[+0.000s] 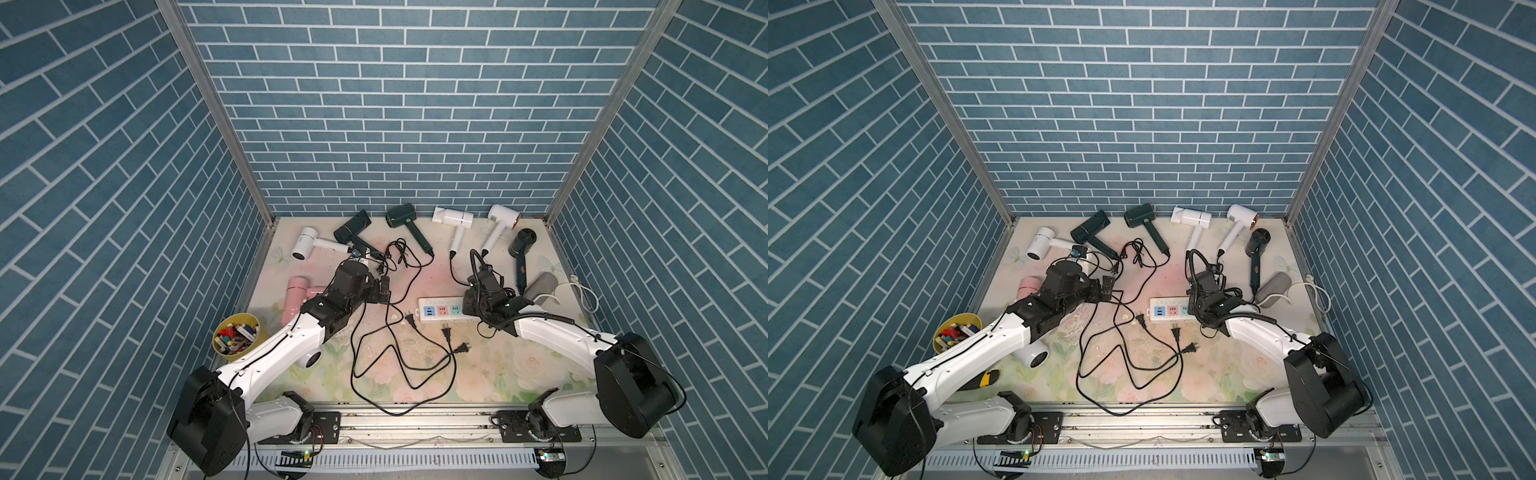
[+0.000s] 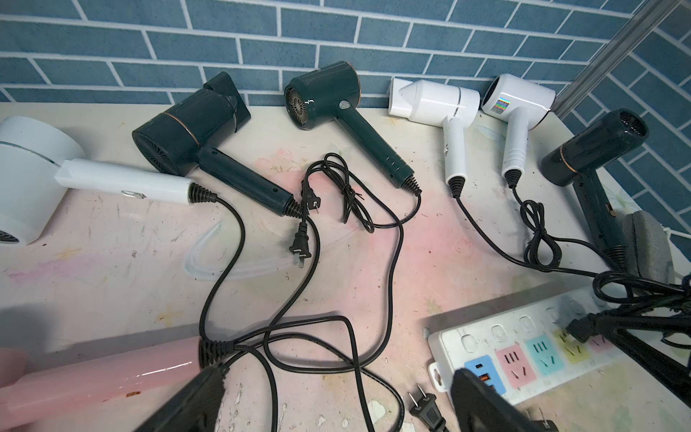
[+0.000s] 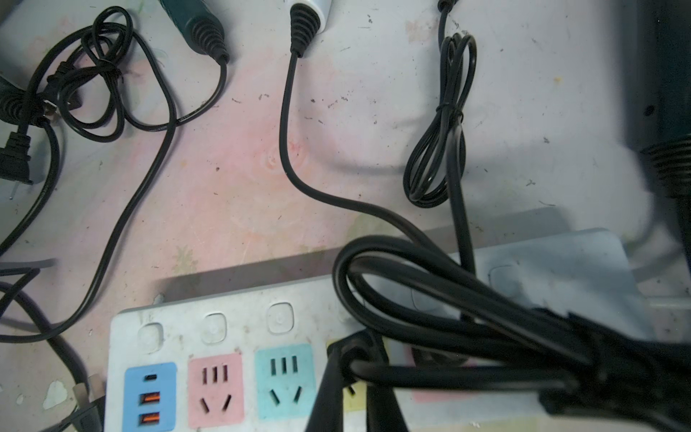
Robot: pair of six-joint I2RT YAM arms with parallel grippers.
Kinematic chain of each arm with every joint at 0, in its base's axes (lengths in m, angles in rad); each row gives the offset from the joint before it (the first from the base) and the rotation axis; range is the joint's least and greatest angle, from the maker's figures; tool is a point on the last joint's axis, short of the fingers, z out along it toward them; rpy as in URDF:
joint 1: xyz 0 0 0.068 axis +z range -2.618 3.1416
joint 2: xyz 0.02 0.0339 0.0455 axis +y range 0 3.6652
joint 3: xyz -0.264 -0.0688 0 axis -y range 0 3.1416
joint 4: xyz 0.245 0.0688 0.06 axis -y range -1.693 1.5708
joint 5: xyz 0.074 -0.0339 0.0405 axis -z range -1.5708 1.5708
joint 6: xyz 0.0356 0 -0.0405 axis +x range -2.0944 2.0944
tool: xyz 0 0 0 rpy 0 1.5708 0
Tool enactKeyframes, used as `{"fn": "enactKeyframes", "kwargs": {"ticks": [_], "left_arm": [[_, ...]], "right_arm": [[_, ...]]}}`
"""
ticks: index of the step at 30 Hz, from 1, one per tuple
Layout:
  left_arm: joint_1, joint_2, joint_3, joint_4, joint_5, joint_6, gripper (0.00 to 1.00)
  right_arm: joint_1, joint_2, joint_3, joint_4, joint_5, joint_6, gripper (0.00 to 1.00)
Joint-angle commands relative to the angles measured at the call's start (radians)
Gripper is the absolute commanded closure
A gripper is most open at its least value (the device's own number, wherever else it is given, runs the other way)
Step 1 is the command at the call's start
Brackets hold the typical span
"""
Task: Charge the blow dryers
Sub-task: Insert the plug into the socket.
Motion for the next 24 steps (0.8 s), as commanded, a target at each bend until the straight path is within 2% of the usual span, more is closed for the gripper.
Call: {"fn": "enactKeyframes", "kwargs": {"ticks": [1, 24], "left_arm": [[0.003, -0.016, -0.013, 0.008, 0.007, 0.008, 0.0], [0.002, -0.019, -0.015, 0.011, 0.009, 0.007, 0.0]], "right_arm": [[-0.008, 0.052, -0.008, -0.003, 0.043, 0.035, 1.0], [-0.007, 0.01, -0.042, 0.039, 0.01, 0.047, 1.0]]}}
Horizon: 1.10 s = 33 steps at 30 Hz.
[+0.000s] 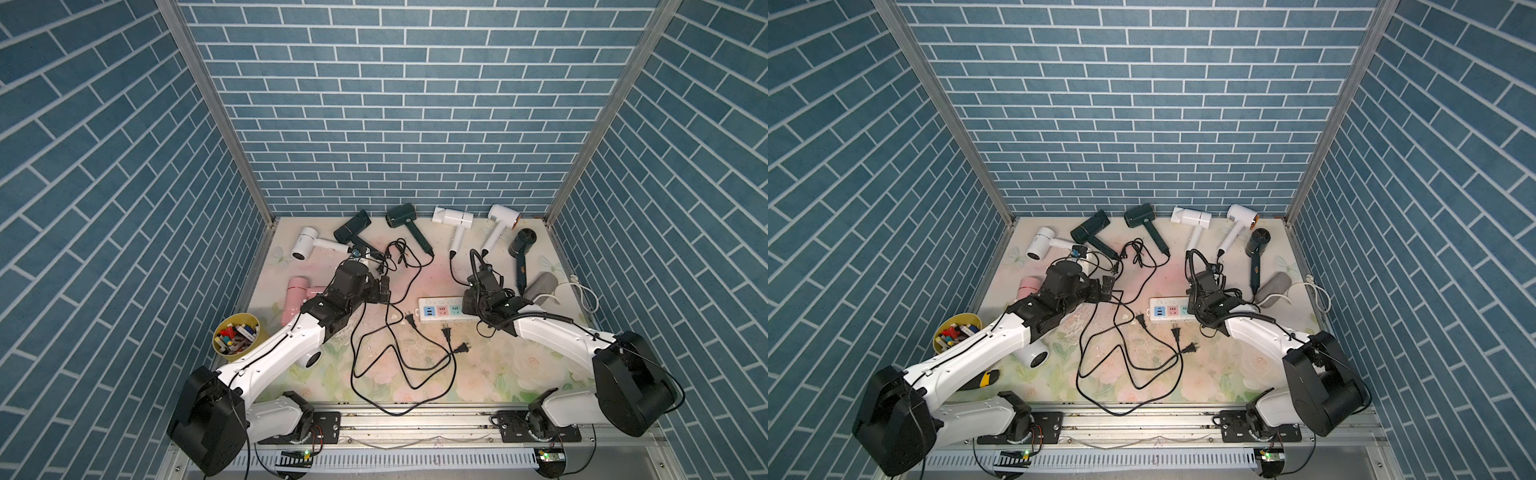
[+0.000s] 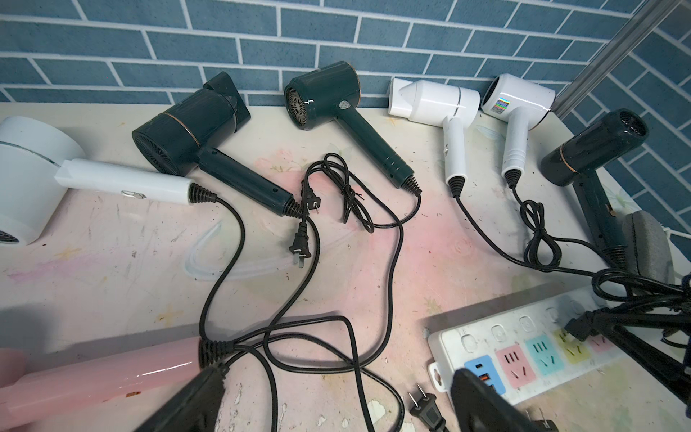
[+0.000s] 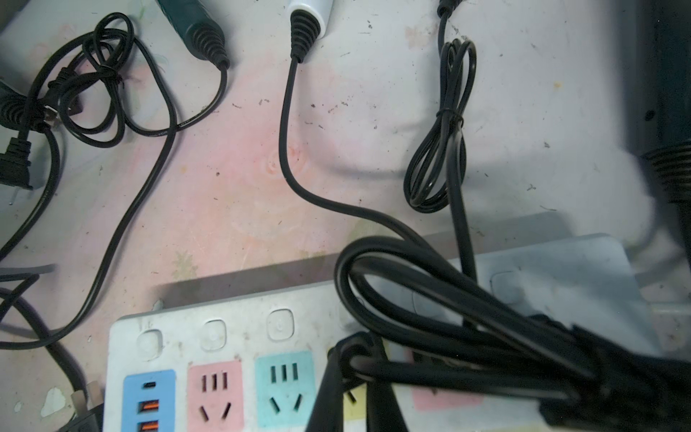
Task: Charge the blow dryers
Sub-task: Insert the plug into the socket.
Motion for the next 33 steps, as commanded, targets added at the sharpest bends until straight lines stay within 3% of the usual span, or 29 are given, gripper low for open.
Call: {"fn": "enactKeyframes", "kwargs": {"ticks": [1, 33], "left_arm": [[0.004, -0.018, -0.015, 0.012, 0.007, 0.008, 0.01], [0.003, -0.016, -0.019, 0.016, 0.007, 0.007, 0.01]], "right_arm": [[-0.006, 0.006, -0.039, 0.023, 0.01, 0.05, 1.0], [-0.006, -0.055, -0.042, 0.064, 0.081, 0.046, 1.0]]}}
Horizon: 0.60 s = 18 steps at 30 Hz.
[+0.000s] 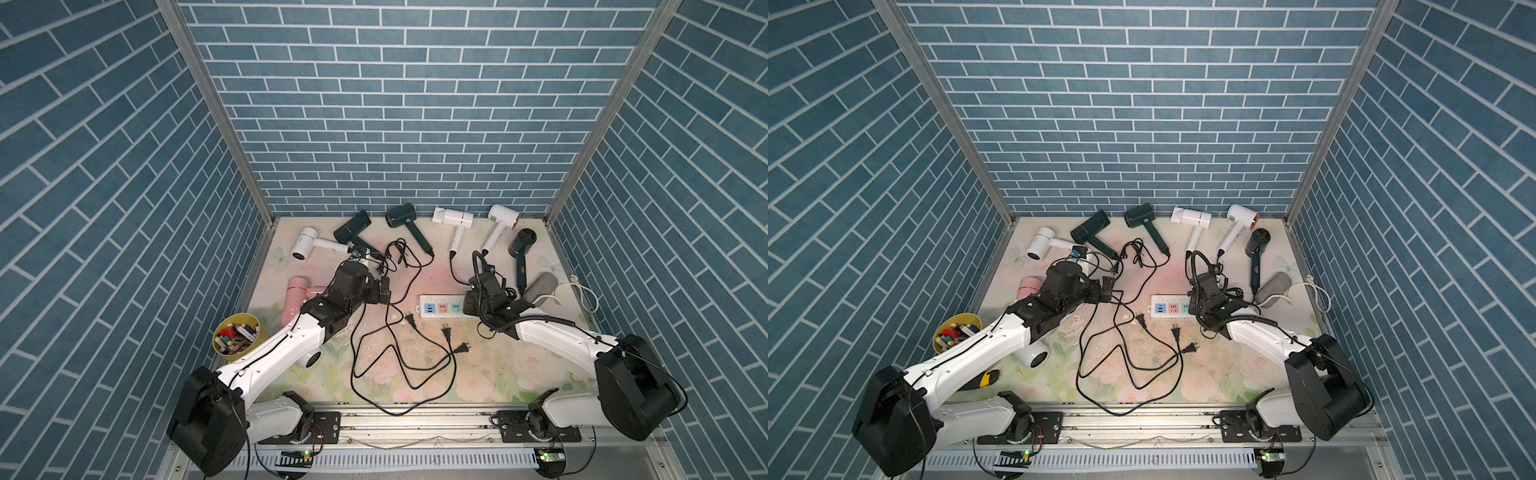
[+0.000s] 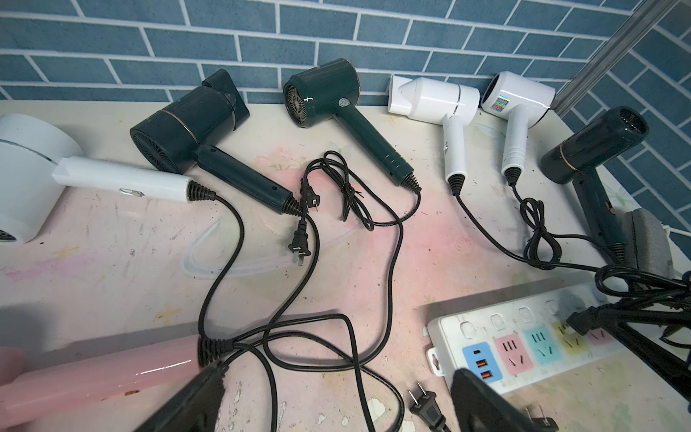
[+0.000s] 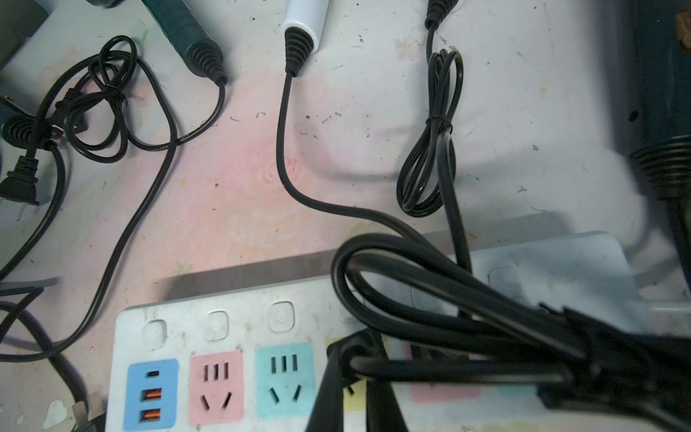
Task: Charge the blow dryers
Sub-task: Insert the plug into the socket.
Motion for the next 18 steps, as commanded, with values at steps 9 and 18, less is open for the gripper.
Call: {"fn": "enactKeyframes", "kwargs": {"ticks": [9, 18], "left_arm": [[0.003, -0.015, -0.014, 0.015, 0.005, 0.007, 0.0], [0.004, -0.015, -0.015, 0.015, 0.007, 0.008, 0.0]], "right_arm": [[-0.006, -0.013, -0.014, 0.038, 0.047, 0.042, 1.0], [-0.006, 0.009, -0.014, 0.03, 0.037, 0.058, 1.0]]}}
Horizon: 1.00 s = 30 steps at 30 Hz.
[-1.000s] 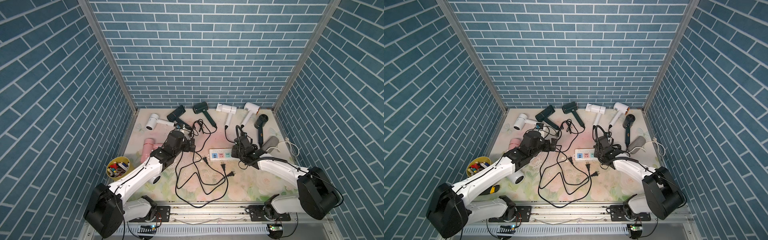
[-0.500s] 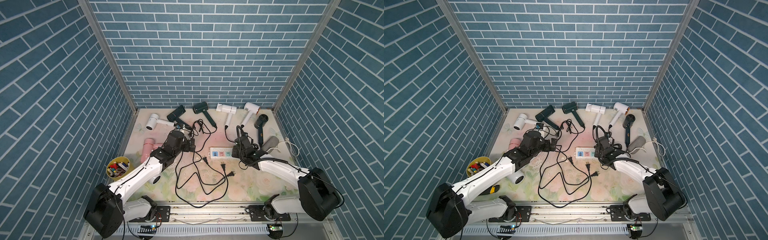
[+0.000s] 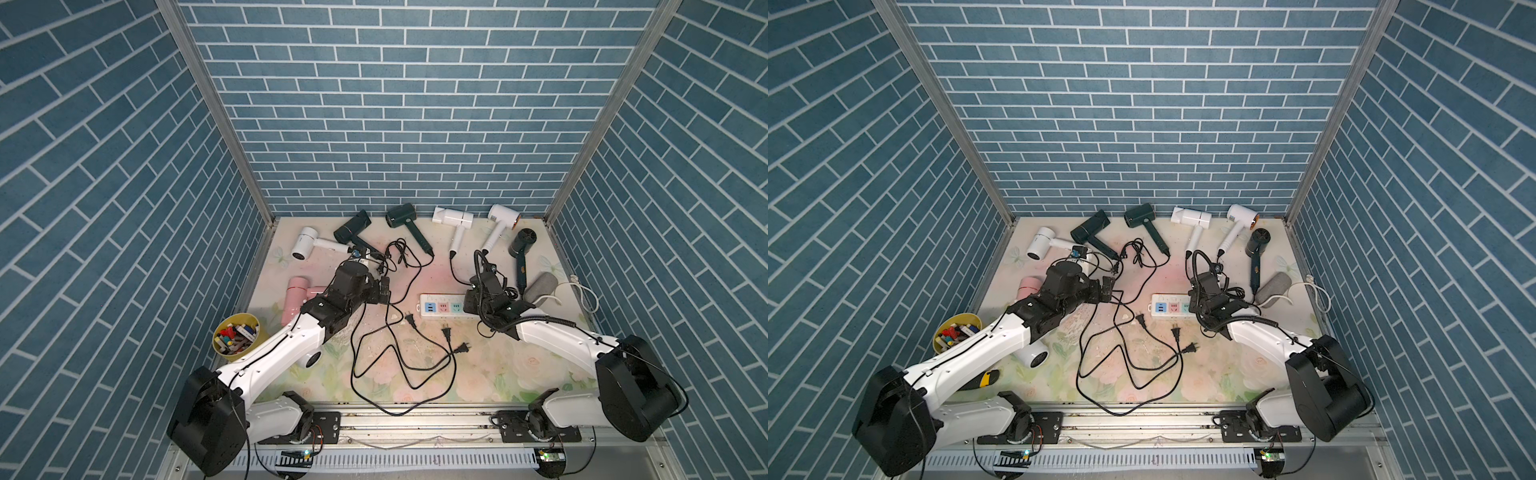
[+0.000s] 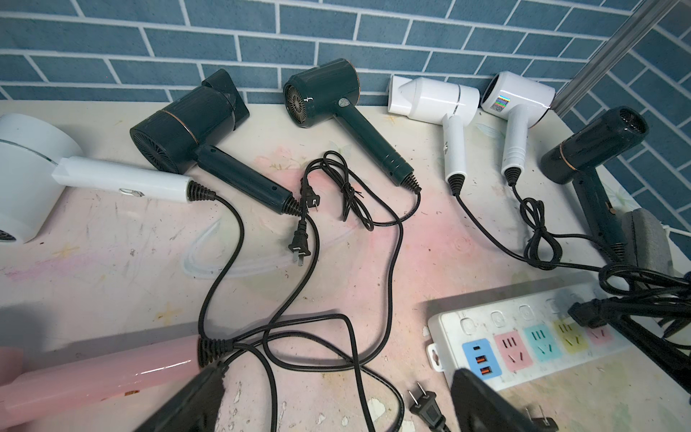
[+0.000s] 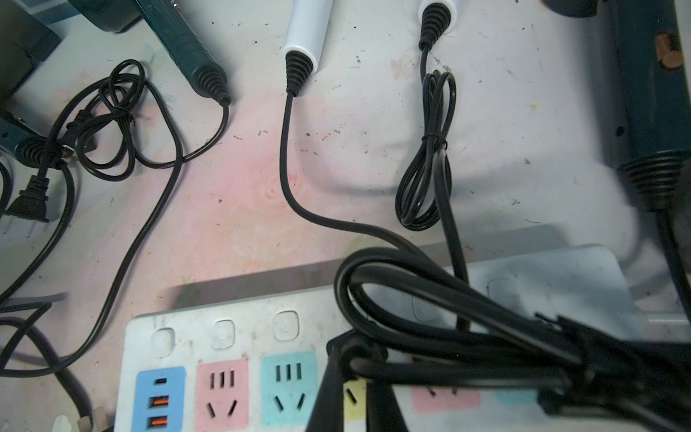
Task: Charge the blow dryers
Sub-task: Insert the plug into the socket.
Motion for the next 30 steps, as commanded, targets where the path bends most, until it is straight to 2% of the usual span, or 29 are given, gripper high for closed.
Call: {"fn": "enactKeyframes", "kwargs": {"ticks": [1, 30], "left_arm": [[0.004, -0.015, -0.015, 0.015, 0.007, 0.006, 0.0], [0.003, -0.016, -0.017, 0.018, 0.013, 0.005, 0.0]], "right_arm": [[-0.005, 0.012, -0.012, -0.006, 0.025, 0.053, 1.0], [0.042, 0.024, -0.021, -0.097, -0.003, 0.088, 1.0]]}}
